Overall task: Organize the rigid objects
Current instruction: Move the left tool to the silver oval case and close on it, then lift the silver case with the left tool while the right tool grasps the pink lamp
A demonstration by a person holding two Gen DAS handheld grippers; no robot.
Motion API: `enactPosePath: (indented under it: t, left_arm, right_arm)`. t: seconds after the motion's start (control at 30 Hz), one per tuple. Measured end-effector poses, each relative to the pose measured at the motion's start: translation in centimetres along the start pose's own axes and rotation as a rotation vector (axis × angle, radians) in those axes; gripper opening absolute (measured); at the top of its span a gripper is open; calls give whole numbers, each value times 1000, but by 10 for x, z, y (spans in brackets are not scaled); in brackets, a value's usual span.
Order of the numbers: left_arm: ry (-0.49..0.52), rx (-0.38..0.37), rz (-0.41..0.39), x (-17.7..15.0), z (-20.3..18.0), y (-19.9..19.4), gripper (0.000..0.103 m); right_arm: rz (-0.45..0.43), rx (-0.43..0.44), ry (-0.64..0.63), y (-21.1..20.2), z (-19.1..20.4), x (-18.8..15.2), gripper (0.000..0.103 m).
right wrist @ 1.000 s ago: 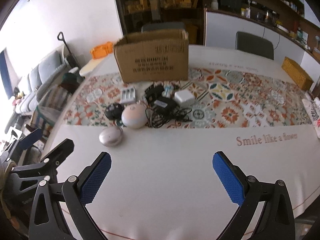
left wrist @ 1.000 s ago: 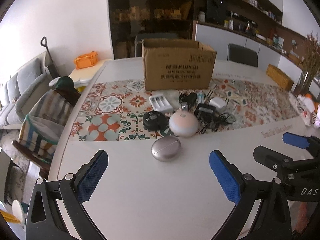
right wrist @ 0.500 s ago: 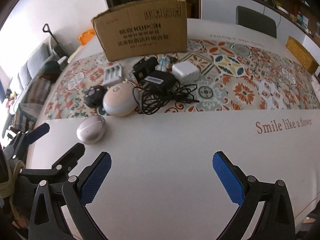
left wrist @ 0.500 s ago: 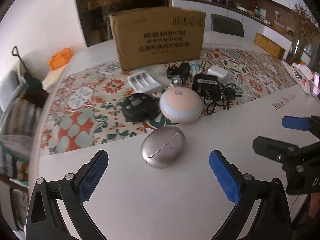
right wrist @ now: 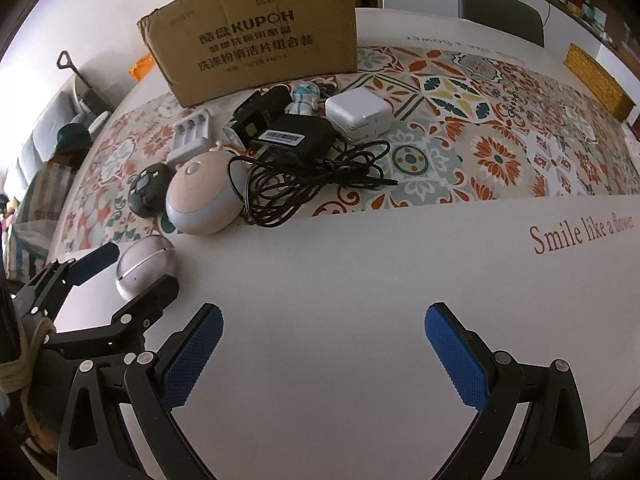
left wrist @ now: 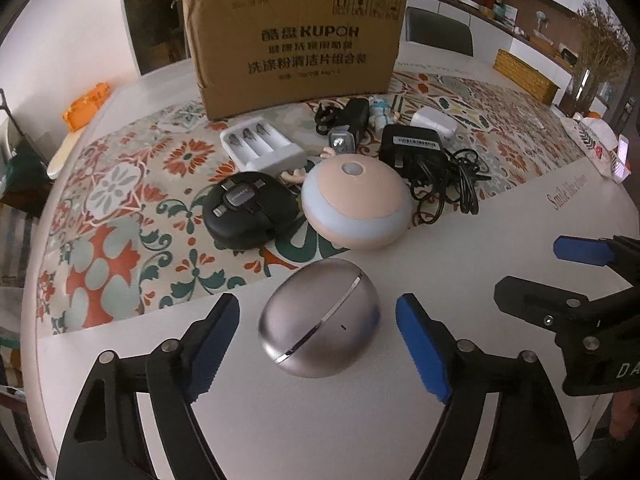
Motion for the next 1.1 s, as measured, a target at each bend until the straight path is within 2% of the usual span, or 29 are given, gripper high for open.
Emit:
enactPosePath:
  t: [0.23, 0.43, 0.7, 1.1]
  left_arm:
    - [19, -5, 19, -2, -1, 7, 61]
    - [6, -19, 17, 0, 1, 7, 60]
    - [-30, -3, -30, 2, 7, -11, 60]
    - [-93, 11, -60, 1, 29, -31, 60]
  right_arm:
    - [7, 3, -4, 8, 3, 2, 101]
    - [7, 3, -6, 11, 4, 4, 101]
    - [-9, 11, -20, 5, 7, 8, 101]
    - [-35, 47, -85, -1, 31, 19, 101]
Point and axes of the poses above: each gripper's, at about its wrist camera, not at the fingertips, and y roughly the way its jaws point, z to its left, x to its top, the point moved 1 cm from there along y, roughly the way its jaws point, and after that the axes turned 12 degrees about -y, right-handed, at the moved point
